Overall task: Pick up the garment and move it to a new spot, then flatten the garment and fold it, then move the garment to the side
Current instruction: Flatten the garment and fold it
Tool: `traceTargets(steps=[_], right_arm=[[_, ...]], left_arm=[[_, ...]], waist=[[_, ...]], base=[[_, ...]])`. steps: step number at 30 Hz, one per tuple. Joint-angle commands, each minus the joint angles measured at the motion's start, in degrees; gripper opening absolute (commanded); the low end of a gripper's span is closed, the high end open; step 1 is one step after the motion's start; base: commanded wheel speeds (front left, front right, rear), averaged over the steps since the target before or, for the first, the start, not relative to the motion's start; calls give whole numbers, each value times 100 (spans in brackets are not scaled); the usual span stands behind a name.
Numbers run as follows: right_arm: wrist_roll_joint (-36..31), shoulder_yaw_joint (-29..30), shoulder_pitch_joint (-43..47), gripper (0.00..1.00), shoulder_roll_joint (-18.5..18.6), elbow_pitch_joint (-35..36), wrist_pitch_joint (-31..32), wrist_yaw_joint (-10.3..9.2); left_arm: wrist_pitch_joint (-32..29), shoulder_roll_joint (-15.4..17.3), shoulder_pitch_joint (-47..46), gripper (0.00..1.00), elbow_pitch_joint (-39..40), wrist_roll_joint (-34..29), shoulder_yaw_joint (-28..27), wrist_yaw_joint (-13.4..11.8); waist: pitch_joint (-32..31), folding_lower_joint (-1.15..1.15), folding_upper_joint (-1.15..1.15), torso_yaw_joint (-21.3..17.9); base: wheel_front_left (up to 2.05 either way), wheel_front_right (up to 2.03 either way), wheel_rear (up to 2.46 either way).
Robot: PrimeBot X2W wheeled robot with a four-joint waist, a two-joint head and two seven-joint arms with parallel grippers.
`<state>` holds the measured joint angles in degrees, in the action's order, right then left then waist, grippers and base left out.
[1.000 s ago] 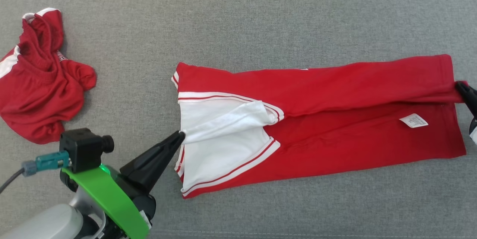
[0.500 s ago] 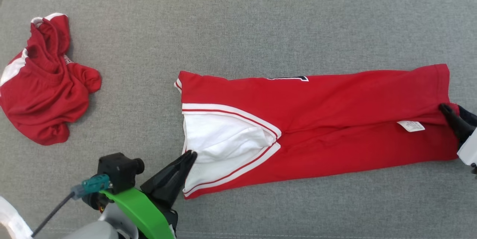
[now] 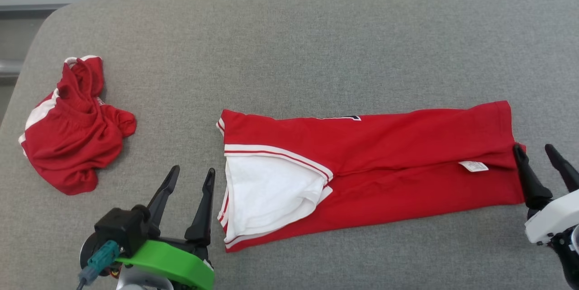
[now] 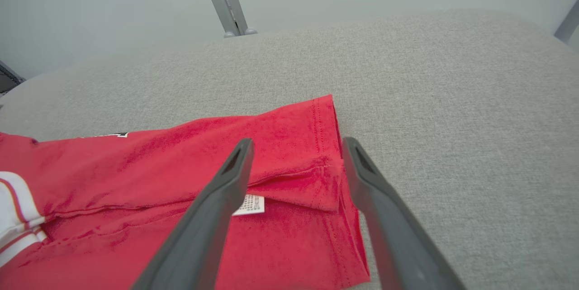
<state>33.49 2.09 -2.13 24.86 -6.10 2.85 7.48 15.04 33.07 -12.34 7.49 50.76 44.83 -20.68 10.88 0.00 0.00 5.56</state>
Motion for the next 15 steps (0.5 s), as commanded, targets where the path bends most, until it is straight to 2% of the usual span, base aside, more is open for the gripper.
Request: traceTargets(steps=[1, 7, 11, 15], right_arm=[[-53, -92, 66, 100, -96, -78, -237, 2], [-171, -477, -98, 100, -375, -615, -1192, 1], [-96, -645, -187, 100, -501, -1076, -1514, 1], [18, -717, -211, 100, -567, -1475, -1654, 1]], left_arm=[[14, -138, 289, 100, 1, -330, -227, 38], [15, -838, 1085, 100, -60, -1885, -1201, 206], [15, -1307, 1529, 100, -40, -2691, -1799, 382], [16, -1785, 1859, 100, -79, -3211, -2218, 656]], waist=[[-283, 0, 0, -80], [-544, 0, 0, -114], [-687, 0, 0, -71], [-789, 0, 0, 41]], base=[[0, 0, 0], [0, 0, 0], [0, 0, 0], [0, 0, 0]])
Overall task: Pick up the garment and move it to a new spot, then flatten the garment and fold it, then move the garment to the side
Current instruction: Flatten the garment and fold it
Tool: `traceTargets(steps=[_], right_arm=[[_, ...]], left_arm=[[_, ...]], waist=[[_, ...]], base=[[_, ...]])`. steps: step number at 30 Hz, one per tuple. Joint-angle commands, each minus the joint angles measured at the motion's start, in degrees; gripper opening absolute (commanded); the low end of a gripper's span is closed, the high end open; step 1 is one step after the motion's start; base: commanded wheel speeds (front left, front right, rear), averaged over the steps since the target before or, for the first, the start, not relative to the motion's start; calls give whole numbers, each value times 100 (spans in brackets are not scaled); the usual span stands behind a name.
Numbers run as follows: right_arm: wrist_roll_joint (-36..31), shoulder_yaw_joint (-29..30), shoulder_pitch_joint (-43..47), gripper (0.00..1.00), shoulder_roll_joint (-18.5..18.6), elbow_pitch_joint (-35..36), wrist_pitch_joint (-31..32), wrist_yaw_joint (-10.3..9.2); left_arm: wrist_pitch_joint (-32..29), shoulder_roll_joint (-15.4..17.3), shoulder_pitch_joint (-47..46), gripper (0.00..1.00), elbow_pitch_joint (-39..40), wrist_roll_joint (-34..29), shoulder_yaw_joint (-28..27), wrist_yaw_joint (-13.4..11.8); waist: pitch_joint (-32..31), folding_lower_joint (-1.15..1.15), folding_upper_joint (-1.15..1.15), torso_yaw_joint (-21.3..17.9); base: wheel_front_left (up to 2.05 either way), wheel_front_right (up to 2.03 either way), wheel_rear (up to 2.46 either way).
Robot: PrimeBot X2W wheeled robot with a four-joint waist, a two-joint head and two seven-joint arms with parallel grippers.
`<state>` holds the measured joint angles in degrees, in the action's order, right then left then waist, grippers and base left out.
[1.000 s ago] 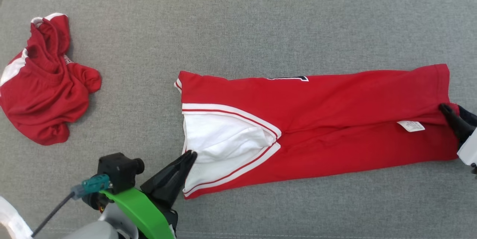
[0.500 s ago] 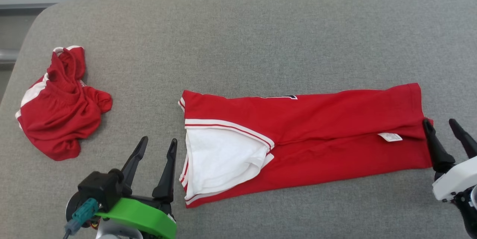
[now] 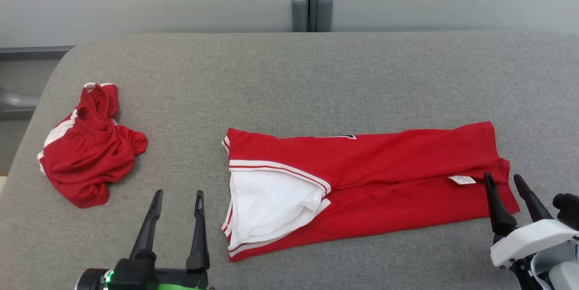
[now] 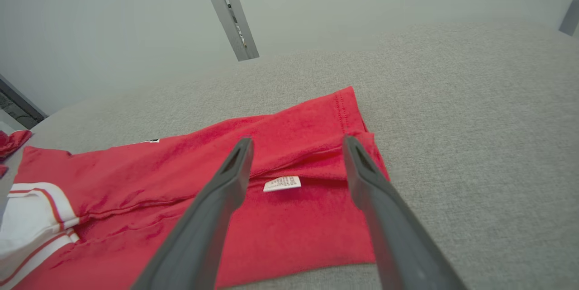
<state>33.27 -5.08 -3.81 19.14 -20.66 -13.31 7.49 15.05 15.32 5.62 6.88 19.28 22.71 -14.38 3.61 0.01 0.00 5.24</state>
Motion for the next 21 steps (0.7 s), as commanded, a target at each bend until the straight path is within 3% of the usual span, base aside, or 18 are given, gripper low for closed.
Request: traceTargets(steps=[1, 11, 21], right_arm=[[78, -12, -54, 100, 0, -114, -57, 0], [373, 309, -293, 100, 135, -871, -6, 0], [388, 468, -1184, 100, 444, -1878, 1254, 0]], left_arm=[[16, -134, 133, 100, -19, -187, -93, 94], [15, -776, 331, 100, -192, -1147, -422, 588], [15, -1074, 185, 100, -270, -1377, -599, 950]], waist=[[-81, -1, 0, 104], [-33, -1, 0, 445], [301, -1, 0, 605]], base=[[0, 0, 0], [0, 0, 0], [0, 0, 0]])
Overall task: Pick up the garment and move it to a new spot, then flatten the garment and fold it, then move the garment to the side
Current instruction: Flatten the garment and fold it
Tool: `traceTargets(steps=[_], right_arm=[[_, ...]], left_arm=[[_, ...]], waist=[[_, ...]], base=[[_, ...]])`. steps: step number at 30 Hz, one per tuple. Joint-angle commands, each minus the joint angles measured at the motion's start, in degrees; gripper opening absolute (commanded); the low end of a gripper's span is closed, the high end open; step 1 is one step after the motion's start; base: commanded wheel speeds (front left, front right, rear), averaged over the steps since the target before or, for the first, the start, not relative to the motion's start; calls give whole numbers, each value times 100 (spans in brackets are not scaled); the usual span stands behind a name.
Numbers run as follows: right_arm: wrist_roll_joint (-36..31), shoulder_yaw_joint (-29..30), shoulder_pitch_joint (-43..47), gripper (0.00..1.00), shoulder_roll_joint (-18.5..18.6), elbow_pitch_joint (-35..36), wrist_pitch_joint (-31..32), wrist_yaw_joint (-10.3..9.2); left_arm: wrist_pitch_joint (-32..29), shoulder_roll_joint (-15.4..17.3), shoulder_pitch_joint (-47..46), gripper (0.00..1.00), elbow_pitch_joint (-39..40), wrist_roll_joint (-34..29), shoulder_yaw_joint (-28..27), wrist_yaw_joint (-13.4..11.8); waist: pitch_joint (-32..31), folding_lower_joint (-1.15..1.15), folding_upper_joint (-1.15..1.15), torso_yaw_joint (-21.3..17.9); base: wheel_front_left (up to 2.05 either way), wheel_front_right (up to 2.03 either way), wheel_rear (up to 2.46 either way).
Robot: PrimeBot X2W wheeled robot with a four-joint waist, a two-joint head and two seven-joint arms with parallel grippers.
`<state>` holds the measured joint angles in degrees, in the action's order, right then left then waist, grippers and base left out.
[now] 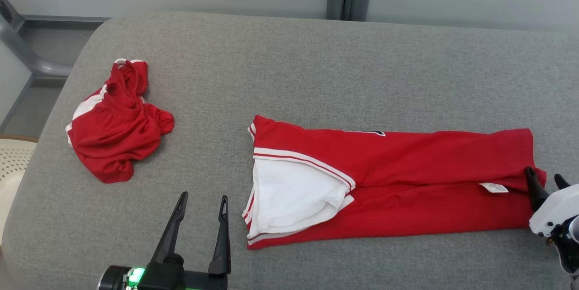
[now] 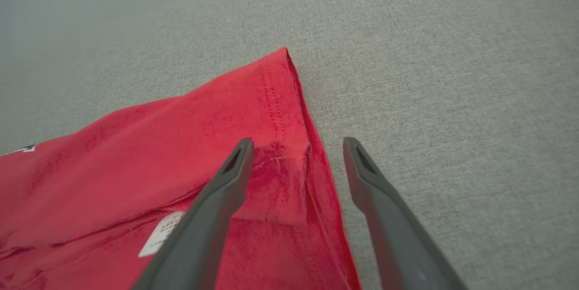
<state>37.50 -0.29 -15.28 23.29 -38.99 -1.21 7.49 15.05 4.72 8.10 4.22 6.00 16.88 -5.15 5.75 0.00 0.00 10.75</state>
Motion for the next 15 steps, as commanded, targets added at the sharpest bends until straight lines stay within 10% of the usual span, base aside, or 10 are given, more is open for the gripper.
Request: traceTargets(steps=[1, 7, 11, 15], right_arm=[[-52, -31, -84, 100, 56, -112, 123, 0], [7, -194, -9, 100, 26, -428, 602, 0], [162, -299, 94, 0, -1, -391, 694, 0], [150, -286, 0, 0, 162, -355, 509, -13]], left_arm=[[15, -32, -77, 100, -2, -71, -22, 55], [15, -113, -89, 100, 32, -149, -105, 167], [15, -134, -94, 100, 79, -162, -154, 195], [15, -150, -142, 100, 103, -207, -173, 249]], waist=[[118, 0, 0, 71], [211, 0, 0, 148], [291, 0, 0, 118], [383, 0, 0, 40]], base=[[0, 0, 0], [0, 0, 0], [0, 0, 0], [0, 0, 0]])
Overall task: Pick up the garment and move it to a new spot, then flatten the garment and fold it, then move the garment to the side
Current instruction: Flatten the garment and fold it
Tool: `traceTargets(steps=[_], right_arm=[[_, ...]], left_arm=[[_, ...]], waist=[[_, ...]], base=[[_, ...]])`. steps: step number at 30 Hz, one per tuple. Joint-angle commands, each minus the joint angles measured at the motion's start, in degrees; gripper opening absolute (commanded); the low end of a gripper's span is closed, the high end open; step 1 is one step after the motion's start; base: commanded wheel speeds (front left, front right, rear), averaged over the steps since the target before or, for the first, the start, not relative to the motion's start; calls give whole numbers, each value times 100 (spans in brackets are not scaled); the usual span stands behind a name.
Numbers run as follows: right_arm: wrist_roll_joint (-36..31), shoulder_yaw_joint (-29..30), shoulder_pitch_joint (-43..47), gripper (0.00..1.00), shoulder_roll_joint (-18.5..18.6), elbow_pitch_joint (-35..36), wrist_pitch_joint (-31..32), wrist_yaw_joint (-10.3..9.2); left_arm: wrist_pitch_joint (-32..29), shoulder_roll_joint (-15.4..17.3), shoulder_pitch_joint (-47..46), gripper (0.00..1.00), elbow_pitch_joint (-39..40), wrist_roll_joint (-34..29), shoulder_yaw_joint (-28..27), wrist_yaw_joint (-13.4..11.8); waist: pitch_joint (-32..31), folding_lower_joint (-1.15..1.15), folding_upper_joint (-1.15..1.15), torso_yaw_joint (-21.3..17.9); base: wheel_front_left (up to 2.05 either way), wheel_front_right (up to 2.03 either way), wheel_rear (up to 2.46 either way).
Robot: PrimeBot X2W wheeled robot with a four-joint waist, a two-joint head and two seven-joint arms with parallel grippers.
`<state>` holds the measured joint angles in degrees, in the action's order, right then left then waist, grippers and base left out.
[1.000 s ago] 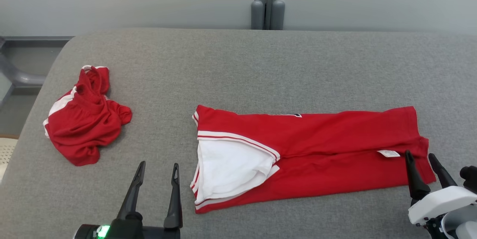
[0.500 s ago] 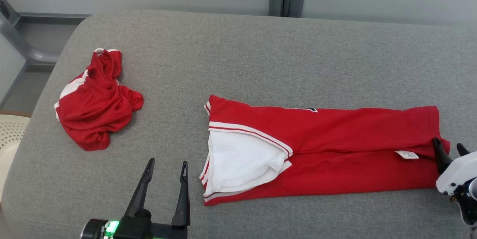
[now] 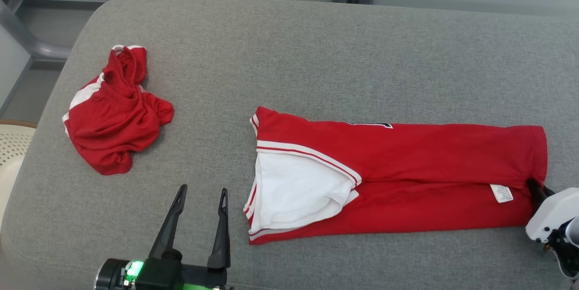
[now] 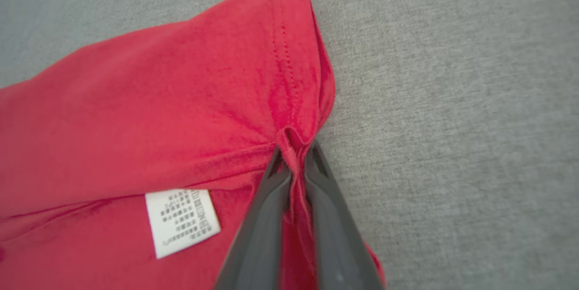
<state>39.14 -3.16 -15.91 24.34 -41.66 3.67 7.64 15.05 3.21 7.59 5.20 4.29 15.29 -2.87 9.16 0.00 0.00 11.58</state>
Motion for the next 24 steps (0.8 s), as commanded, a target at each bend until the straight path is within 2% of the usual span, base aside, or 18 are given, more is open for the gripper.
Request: traceTargets(steps=[1, 8, 16, 24], right_arm=[[-52, 5, 8, 0, 133, -72, -49, -30], [-198, 61, -126, 0, 633, 96, -240, -26], [-504, 225, -67, 0, 1238, 583, -130, -21], [-901, 575, 285, 0, 1263, 1863, 265, -21]], left_arm=[[15, -4, -109, 100, 20, -45, -24, 28], [16, -15, -191, 100, 93, -124, -75, 121], [16, -18, -339, 100, 112, -217, -122, 247], [16, -23, -388, 100, 2, -185, -102, 283]], waist=[[71, 0, 0, -75], [302, 0, 0, -308], [595, 0, 0, -732], [471, 0, 0, -927]], base=[[0, 0, 0], [0, 0, 0], [0, 0, 0], [0, 0, 0]])
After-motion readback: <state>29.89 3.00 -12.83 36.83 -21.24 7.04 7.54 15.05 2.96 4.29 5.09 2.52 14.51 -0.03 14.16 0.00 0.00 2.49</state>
